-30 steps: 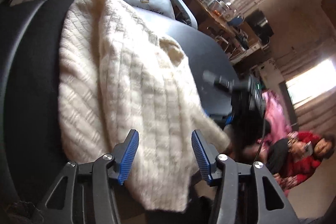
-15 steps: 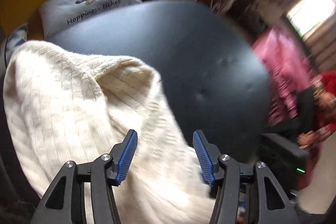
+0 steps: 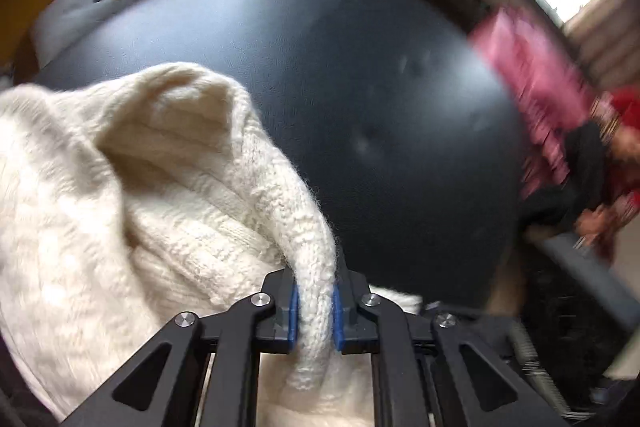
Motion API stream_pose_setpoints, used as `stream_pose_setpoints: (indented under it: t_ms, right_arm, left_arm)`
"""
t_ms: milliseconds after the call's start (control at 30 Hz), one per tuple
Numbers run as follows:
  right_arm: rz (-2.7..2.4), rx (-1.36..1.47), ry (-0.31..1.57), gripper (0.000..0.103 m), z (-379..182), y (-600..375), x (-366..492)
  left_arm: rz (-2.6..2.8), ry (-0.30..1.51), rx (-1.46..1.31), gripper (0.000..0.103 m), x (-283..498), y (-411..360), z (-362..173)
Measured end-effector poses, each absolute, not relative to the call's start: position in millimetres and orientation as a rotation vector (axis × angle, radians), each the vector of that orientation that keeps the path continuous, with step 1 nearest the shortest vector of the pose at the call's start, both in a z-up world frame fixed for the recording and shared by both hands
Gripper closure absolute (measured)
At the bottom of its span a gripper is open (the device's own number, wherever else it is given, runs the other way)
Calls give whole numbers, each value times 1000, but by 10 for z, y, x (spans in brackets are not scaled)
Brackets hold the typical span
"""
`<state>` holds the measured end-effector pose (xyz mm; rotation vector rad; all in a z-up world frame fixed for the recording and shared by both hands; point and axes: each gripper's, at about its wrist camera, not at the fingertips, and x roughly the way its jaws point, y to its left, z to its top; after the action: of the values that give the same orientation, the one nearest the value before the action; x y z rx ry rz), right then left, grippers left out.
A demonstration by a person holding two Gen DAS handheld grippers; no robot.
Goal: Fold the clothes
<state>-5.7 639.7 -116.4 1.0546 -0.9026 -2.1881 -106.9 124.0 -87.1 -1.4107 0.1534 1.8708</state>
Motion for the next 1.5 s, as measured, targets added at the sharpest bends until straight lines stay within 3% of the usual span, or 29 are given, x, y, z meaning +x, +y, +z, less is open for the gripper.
stream_pose_setpoints:
  t_ms: [233, 333, 600, 700, 833, 967, 1167, 1300, 1500]
  right_arm:
    - [-2181, 1100, -915, 0, -856, 6108, 300]
    - [-2154, 1199, -919, 0, -666, 5920, 426]
    - [-2235, 1302, -862, 0, 98, 5228, 717]
    - [-2246, 1335, -870, 0, 311, 4873, 756]
    - [-2270, 1381, -839, 0, 615, 4649, 831]
    - [-2294, 1415, -758, 0, 591, 4104, 700]
    - [-2314, 1431, -708, 0, 1013, 3531, 773]
    - [-2344, 1358, -719, 0, 1452, 3192, 1044]
    - [-2470, 1349, -580, 0, 1923, 2805, 1596]
  left_arm:
    - [1896, -459, -1171, 93, -875, -38, -201]
    - [1991, -652, -1062, 93, -696, -994, -80]
    - [2307, -884, -1089, 92, 17, -2931, -398]
    - [2409, -909, -1323, 88, 237, -3384, -831]
    - [2441, -1021, -1479, 87, 421, -3566, -1115]
    - [2414, -1122, -1338, 82, 701, -3534, -1003]
    - [2185, -901, -1299, 80, 654, -2437, -880]
    - [2050, -751, -1417, 79, 331, -1597, -1149]
    - [2015, -764, -1419, 76, 190, -1170, -1148]
